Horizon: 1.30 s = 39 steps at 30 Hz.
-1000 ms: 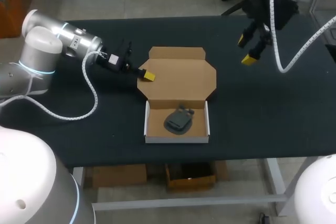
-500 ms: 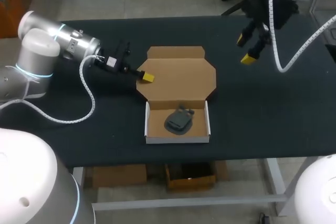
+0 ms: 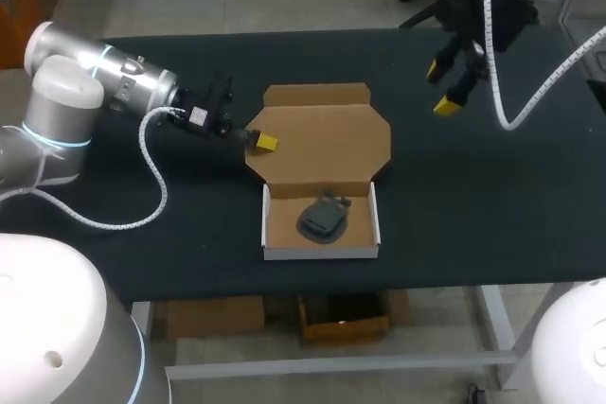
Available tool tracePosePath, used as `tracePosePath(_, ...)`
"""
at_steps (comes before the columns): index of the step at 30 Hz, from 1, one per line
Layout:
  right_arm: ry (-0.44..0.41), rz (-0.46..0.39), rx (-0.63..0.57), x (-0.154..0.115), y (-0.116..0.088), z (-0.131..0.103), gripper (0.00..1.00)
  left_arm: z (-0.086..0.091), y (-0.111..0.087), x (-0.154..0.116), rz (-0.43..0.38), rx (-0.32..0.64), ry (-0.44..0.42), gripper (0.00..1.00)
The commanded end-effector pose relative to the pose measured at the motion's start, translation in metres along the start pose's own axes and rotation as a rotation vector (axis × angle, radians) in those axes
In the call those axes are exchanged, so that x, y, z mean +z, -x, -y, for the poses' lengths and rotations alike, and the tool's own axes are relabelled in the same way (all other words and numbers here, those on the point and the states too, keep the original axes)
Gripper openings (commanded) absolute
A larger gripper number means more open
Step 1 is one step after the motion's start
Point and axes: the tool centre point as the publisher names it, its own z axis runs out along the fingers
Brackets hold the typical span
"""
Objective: Assemble the packaging by folding the flat box into shape, placing the metal phone stand inside, and closing the box properly
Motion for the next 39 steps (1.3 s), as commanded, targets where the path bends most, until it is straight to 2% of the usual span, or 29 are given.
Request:
tracePosePath(1,-0.001,0.001,-0.002,-0.002,-0.001,0.000,1.00,-0.004,-0.001,0.003,0.003,0.001,-0.001,0.00)
tracePosePath(17,-0.016,0.005,-0.046,-0.005,0.009,-0.019,1.00,-0.004,-0.001,0.003,0.003,0.001,-0.001,0.00)
tracePosePath(39,-0.029,0.001,-0.065,-0.004,0.011,-0.029,1.00,-0.003,-0.027,0.001,0.171,0.280,-0.017,0.00)
